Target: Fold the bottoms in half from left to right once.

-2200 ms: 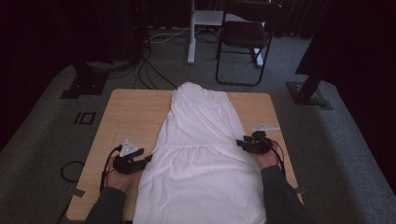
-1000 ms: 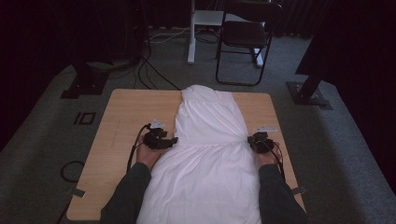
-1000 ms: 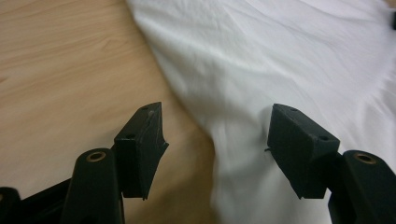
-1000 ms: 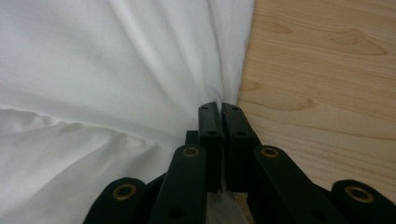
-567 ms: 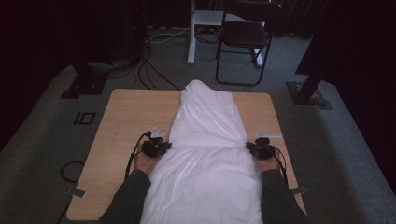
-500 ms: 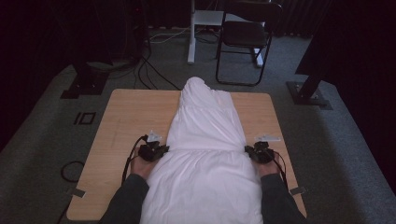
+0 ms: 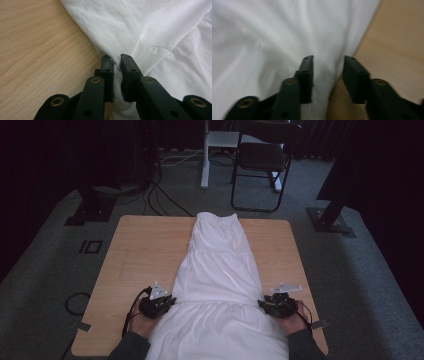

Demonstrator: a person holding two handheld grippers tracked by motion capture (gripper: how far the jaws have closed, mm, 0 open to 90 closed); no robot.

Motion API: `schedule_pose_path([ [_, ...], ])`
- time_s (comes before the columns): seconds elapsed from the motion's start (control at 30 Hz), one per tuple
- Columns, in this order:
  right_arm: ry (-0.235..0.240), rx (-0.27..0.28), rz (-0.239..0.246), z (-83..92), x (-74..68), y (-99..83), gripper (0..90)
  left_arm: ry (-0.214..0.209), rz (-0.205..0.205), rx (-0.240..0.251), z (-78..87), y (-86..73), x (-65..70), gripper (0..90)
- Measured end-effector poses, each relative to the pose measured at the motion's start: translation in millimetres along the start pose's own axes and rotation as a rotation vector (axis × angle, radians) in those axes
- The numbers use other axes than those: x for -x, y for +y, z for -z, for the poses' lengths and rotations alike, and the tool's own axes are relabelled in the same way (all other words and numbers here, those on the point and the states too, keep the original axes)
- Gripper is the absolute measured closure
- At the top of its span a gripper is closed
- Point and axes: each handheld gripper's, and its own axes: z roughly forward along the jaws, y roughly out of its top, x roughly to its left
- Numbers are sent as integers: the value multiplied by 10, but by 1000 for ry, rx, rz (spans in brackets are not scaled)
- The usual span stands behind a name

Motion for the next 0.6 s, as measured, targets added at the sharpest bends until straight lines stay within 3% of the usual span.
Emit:
schedule_pose_path([
  [0.07, 4, 62, -10, 35, 78, 159, 553, -4, 2, 7, -9, -2, -4, 807],
  [0.1, 9, 84, -6, 19, 113, 252, 590, -9, 7, 11, -14, -3, -6, 807],
  [0.17, 22, 89, 10, -79, 162, 441, 763, -9, 7, 11, -15, -3, -7, 807],
  [0.23, 29, 85, 24, -251, 194, 612, 797, -3, -1, 13, -14, -6, -2, 808],
  [0.37, 55, 29, -7, -655, 253, 846, 565, -10, 7, 20, -14, -17, -10, 808],
  [0.47, 39, 5, -40, -867, 277, 912, 496, -9, 7, 22, -14, -19, -8, 808],
  [0.53, 71, -30, -63, -950, 286, 918, 588, -7, 6, 22, -13, -20, -5, 808],
  [0.6, 66, -55, -40, -959, 272, 914, 794, -2, 8, 23, -14, -22, 2, 808],
])
